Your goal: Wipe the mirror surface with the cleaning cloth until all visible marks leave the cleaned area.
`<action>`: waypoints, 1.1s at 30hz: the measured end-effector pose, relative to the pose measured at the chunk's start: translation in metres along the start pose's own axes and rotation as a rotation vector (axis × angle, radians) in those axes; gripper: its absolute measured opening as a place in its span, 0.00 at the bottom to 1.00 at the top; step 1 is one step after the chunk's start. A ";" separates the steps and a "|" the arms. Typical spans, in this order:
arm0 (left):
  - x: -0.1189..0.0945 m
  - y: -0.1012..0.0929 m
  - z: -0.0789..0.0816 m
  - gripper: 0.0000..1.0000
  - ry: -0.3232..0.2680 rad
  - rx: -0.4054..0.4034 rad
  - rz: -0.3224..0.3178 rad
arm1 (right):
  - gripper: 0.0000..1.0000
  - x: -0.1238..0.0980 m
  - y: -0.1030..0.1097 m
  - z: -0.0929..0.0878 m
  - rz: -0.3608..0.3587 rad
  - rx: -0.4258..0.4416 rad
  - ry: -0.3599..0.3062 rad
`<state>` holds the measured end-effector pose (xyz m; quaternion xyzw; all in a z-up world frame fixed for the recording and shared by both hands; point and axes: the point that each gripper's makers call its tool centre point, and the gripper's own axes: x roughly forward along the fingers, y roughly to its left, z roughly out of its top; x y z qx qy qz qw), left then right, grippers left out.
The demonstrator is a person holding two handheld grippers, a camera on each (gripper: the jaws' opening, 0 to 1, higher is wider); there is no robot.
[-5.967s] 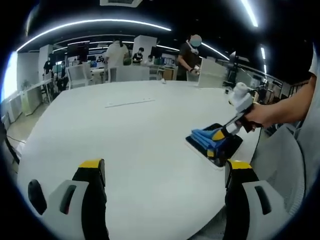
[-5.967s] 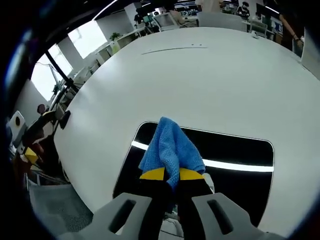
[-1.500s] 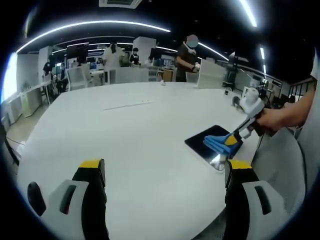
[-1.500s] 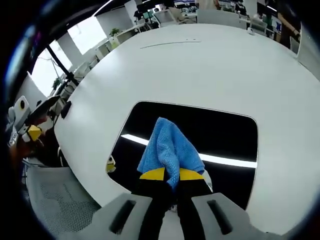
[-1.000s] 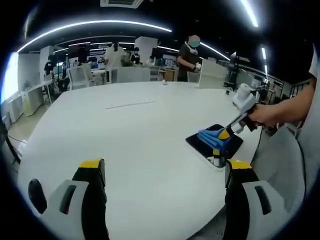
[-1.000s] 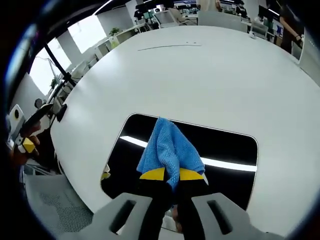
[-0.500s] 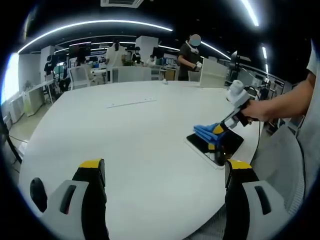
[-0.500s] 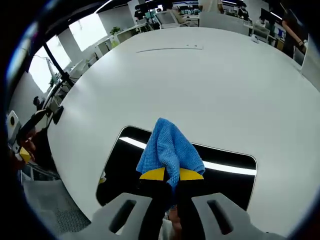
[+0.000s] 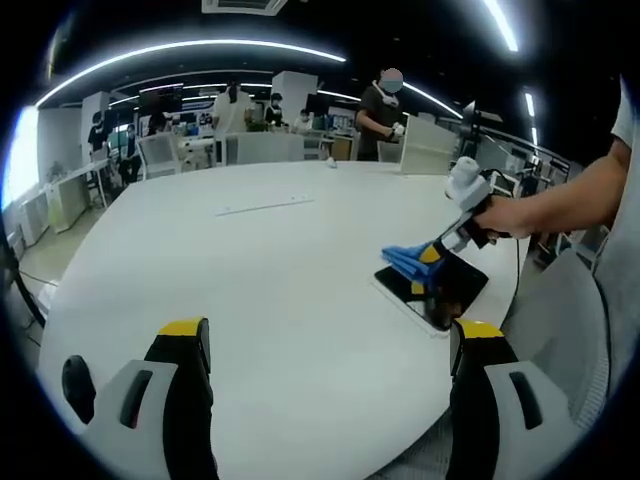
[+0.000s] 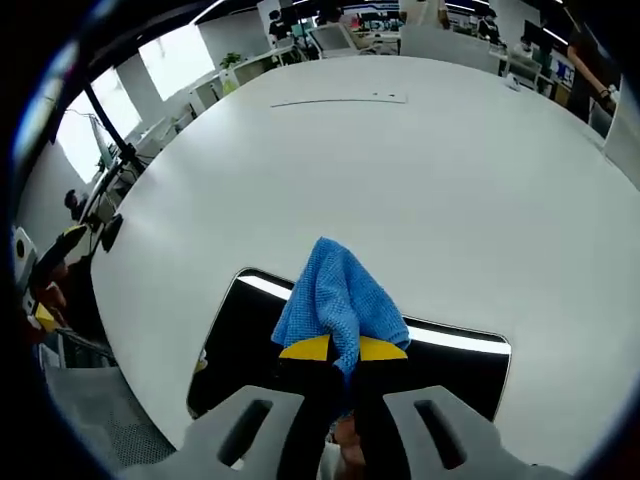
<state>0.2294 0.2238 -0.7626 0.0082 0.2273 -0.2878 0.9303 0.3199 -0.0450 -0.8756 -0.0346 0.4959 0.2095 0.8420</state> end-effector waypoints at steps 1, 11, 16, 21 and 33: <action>0.000 -0.001 0.000 0.99 0.000 0.000 0.000 | 0.02 0.000 0.000 0.000 0.000 0.001 0.000; 0.001 -0.005 0.004 0.99 -0.001 0.006 -0.004 | 0.02 0.004 -0.002 0.001 0.000 0.005 -0.004; 0.001 -0.005 0.004 0.99 -0.001 0.006 -0.005 | 0.02 0.011 -0.007 0.003 -0.001 0.001 -0.001; -0.001 -0.005 0.002 0.99 0.001 0.003 -0.002 | 0.02 0.017 -0.009 0.008 -0.008 -0.009 -0.009; -0.001 -0.003 -0.001 0.99 0.001 -0.003 0.004 | 0.02 0.002 0.000 0.009 -0.005 -0.001 -0.013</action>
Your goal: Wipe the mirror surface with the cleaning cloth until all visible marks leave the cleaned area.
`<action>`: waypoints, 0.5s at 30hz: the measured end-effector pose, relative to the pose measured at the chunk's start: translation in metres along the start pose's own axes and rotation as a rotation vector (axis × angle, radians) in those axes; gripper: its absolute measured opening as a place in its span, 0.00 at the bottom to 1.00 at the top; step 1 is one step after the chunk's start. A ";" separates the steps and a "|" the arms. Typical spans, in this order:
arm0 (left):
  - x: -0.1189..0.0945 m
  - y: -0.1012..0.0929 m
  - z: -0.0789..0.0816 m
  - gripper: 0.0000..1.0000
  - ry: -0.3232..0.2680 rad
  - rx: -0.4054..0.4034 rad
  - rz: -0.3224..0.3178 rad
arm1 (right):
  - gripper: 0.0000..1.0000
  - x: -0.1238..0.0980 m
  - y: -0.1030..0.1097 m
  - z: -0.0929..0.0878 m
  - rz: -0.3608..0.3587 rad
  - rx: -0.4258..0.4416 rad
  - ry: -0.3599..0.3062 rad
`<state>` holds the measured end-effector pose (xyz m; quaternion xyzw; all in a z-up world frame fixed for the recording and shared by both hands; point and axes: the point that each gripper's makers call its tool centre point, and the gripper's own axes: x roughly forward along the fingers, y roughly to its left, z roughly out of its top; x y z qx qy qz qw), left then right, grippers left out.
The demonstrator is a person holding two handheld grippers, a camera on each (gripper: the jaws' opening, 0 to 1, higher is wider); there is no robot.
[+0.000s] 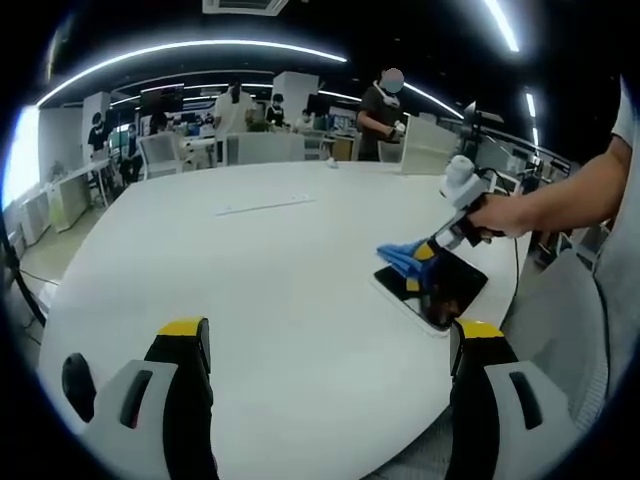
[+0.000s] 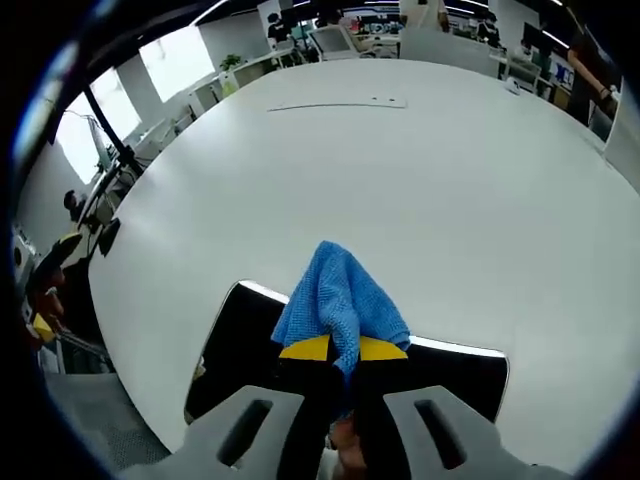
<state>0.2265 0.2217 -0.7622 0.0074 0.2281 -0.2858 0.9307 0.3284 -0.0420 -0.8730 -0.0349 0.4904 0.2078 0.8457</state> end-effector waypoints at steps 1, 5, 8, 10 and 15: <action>0.000 0.000 0.000 0.99 0.000 -0.001 0.000 | 0.02 0.001 -0.001 0.001 0.000 -0.002 -0.001; 0.003 0.001 -0.001 0.99 0.000 -0.002 -0.003 | 0.02 -0.005 0.002 0.000 0.006 0.003 0.001; 0.004 0.000 -0.001 0.99 0.002 -0.001 -0.005 | 0.02 -0.001 0.000 0.001 0.011 0.001 0.002; 0.005 -0.002 0.000 0.99 0.002 0.000 -0.006 | 0.02 0.002 -0.002 0.002 0.013 -0.002 0.001; 0.007 -0.003 0.001 0.99 0.001 -0.004 -0.007 | 0.02 0.007 -0.007 0.002 0.012 -0.008 0.003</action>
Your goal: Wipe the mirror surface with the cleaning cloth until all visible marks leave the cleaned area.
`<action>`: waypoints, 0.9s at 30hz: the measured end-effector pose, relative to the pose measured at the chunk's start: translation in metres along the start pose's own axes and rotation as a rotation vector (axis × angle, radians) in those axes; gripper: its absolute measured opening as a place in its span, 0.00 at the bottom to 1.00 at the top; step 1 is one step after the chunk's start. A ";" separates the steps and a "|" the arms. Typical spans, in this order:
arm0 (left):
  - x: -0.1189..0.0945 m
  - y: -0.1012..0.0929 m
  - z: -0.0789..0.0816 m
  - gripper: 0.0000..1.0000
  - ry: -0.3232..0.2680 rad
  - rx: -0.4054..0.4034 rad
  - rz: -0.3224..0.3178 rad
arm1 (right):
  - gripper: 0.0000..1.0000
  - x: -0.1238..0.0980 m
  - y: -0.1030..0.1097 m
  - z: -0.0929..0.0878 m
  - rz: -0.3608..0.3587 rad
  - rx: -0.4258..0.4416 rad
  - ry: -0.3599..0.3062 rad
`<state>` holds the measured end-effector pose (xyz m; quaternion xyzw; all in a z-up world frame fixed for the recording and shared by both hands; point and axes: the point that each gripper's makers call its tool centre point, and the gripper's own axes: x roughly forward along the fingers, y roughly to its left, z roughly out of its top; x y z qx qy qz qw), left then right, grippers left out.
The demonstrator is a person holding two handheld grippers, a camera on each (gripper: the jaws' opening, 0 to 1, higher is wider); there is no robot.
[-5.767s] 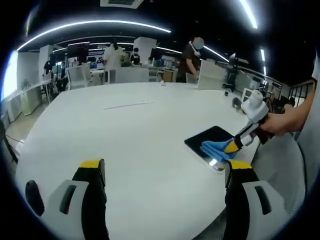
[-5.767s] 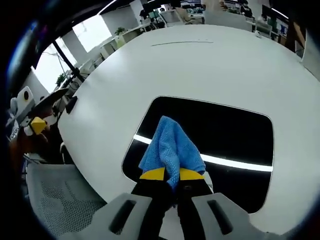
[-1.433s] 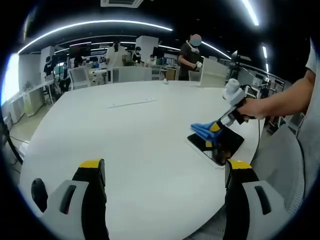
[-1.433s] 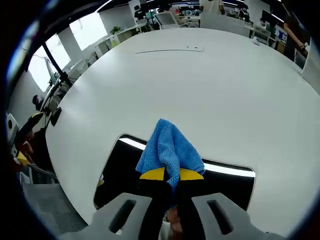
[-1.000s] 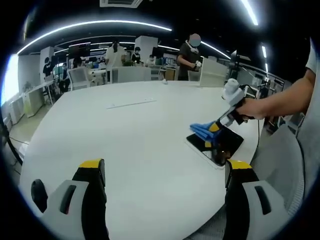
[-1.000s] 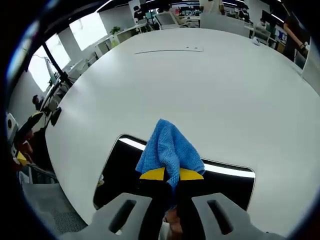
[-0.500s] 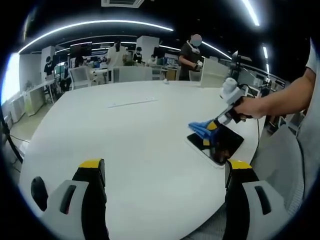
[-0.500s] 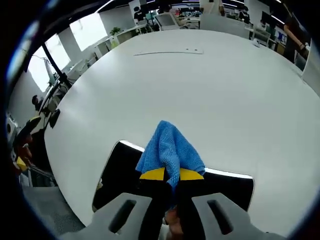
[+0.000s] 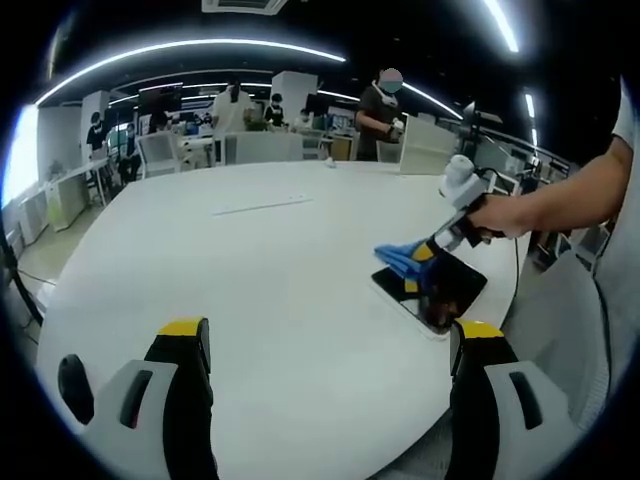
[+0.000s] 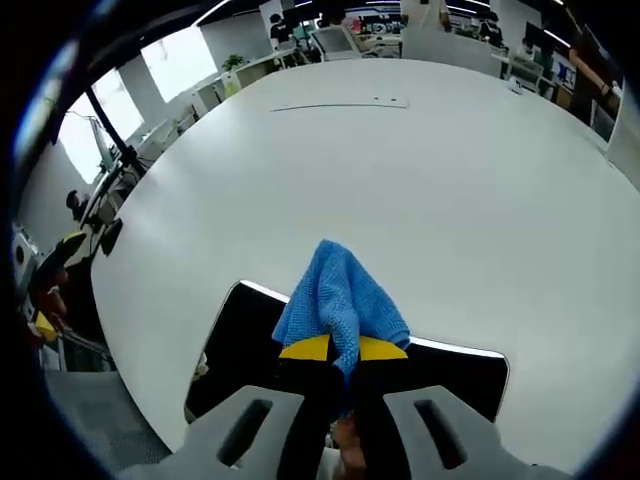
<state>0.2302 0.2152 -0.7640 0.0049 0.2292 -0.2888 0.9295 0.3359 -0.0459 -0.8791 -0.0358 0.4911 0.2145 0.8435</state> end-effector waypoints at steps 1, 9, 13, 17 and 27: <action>0.001 0.001 0.000 0.99 -0.001 -0.001 0.000 | 0.02 0.000 -0.003 -0.001 -0.001 -0.001 0.002; 0.007 -0.008 0.008 0.99 -0.013 0.003 -0.007 | 0.02 0.005 -0.021 -0.003 -0.012 0.013 0.011; 0.009 -0.007 0.012 0.99 -0.016 0.017 -0.017 | 0.02 0.001 -0.027 -0.006 -0.020 0.018 0.016; 0.008 -0.005 0.015 0.99 -0.017 0.022 -0.014 | 0.02 -0.002 -0.031 -0.009 -0.027 0.019 0.021; 0.005 0.000 0.011 0.99 -0.011 0.027 -0.008 | 0.02 -0.011 -0.041 -0.014 -0.042 0.032 0.030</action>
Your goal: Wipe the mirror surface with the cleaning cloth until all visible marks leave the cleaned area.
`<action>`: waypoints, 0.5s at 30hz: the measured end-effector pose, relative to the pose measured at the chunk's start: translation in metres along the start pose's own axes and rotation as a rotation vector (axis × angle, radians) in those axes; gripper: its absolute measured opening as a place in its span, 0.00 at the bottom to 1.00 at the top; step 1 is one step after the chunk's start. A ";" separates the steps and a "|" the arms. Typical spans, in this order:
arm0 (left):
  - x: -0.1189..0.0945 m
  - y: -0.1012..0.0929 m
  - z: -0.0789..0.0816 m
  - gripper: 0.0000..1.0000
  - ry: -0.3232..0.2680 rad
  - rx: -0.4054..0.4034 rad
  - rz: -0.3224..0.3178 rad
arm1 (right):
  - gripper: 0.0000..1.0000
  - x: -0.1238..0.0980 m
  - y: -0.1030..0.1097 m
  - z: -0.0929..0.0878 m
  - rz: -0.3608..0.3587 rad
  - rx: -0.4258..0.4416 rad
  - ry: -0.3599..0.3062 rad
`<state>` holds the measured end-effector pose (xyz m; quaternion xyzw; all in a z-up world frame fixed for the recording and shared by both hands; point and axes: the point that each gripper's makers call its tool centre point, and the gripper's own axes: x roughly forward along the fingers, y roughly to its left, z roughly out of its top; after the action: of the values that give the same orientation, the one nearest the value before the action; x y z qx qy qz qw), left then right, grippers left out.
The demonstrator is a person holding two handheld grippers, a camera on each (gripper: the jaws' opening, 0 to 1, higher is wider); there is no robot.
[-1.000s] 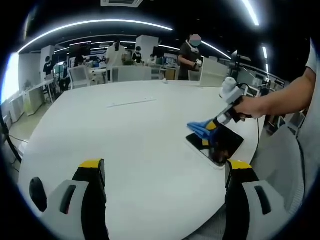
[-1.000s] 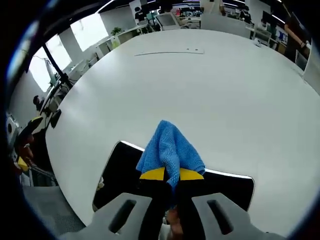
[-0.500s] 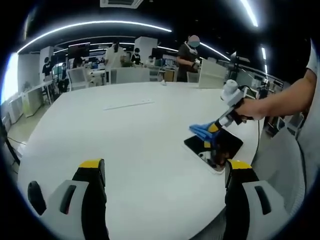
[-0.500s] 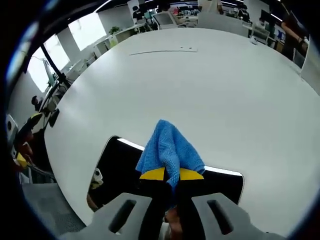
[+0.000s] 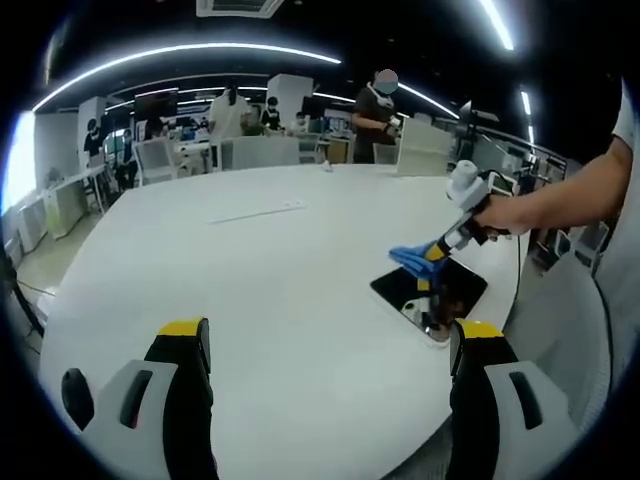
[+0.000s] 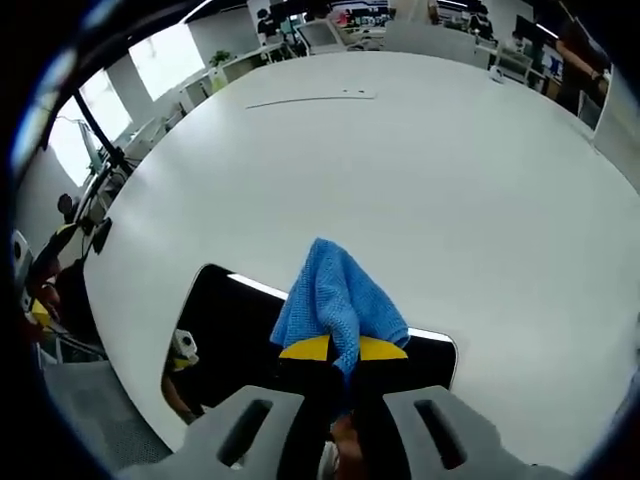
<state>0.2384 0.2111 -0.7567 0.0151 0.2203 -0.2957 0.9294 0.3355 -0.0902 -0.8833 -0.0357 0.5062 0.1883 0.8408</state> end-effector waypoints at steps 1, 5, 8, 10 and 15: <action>0.000 0.000 0.000 0.99 -0.001 0.000 0.000 | 0.02 0.000 0.001 0.000 -0.006 -0.006 0.001; 0.000 0.000 0.003 0.99 -0.005 0.004 0.001 | 0.02 -0.001 0.001 -0.001 -0.007 -0.002 -0.005; 0.000 0.000 0.003 0.99 -0.004 0.006 0.003 | 0.02 -0.003 0.002 -0.001 -0.005 -0.006 -0.016; -0.001 -0.003 0.004 0.99 -0.003 0.006 0.003 | 0.02 -0.003 0.002 -0.002 -0.008 -0.011 -0.026; -0.002 -0.006 0.004 0.99 -0.002 0.013 0.000 | 0.02 -0.005 0.004 -0.003 -0.019 -0.019 -0.047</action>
<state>0.2355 0.2066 -0.7513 0.0211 0.2175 -0.2971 0.9295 0.3297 -0.0888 -0.8797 -0.0443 0.4843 0.1859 0.8538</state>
